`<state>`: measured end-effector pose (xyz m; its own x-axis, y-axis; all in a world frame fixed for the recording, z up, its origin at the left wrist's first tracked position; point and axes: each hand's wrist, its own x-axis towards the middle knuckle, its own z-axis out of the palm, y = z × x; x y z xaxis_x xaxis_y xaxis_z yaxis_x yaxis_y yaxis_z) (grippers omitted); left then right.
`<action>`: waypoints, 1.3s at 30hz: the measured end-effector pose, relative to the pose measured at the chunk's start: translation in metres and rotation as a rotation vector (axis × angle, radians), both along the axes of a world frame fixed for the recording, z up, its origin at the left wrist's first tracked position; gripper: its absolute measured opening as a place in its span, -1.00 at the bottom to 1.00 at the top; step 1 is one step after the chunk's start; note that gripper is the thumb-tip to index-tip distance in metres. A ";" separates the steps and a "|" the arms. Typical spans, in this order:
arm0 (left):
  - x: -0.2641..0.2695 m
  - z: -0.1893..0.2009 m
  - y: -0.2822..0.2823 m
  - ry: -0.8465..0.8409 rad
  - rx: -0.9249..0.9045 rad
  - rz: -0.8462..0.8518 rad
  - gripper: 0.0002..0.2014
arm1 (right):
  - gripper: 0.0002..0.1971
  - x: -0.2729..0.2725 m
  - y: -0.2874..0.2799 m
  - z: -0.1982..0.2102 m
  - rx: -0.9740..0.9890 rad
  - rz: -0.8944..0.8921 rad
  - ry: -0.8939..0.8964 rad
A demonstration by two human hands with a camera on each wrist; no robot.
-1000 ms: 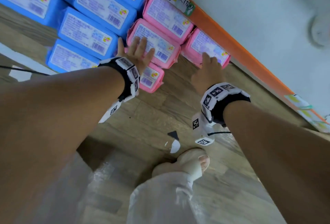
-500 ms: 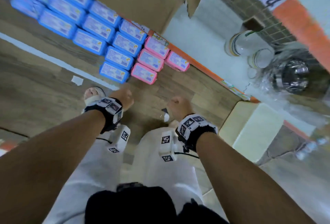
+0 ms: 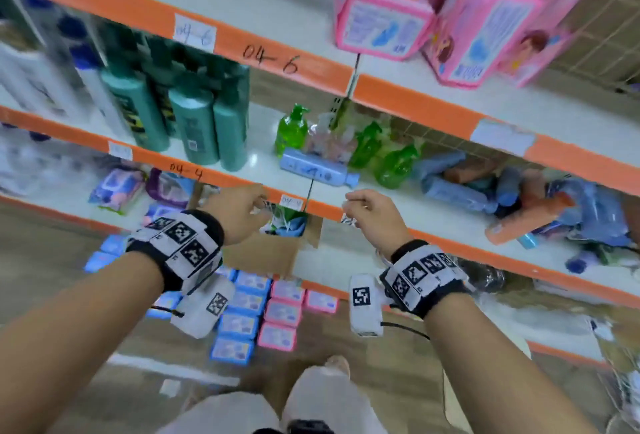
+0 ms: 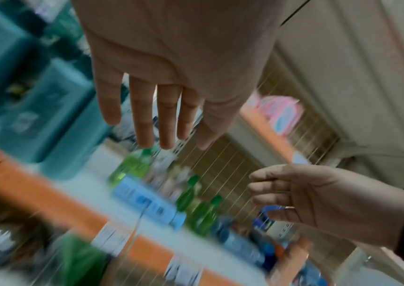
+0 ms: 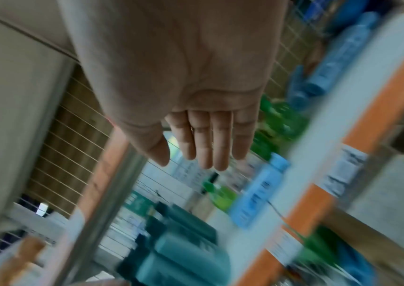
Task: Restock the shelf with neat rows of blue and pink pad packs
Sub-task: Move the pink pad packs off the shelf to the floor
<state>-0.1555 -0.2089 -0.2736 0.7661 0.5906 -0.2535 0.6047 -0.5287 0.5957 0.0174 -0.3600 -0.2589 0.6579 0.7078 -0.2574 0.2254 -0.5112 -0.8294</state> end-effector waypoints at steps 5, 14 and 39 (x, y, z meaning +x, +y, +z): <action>0.074 0.093 -0.006 -0.279 0.186 -0.016 -0.70 | -0.83 0.070 0.002 0.092 0.291 -0.006 -0.231; 0.196 0.170 -0.024 -0.288 0.416 0.019 -0.53 | -0.52 0.183 0.003 0.132 0.395 -0.276 -0.511; 0.245 0.121 -0.035 -0.060 0.257 0.003 0.24 | -0.83 0.257 -0.010 0.137 0.581 -0.262 0.482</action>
<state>0.0891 -0.2436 -0.1522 0.7735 0.6318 -0.0491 0.5739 -0.6655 0.4773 0.2742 -0.3703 -0.1218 0.7317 0.6535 -0.1938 -0.2937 0.0457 -0.9548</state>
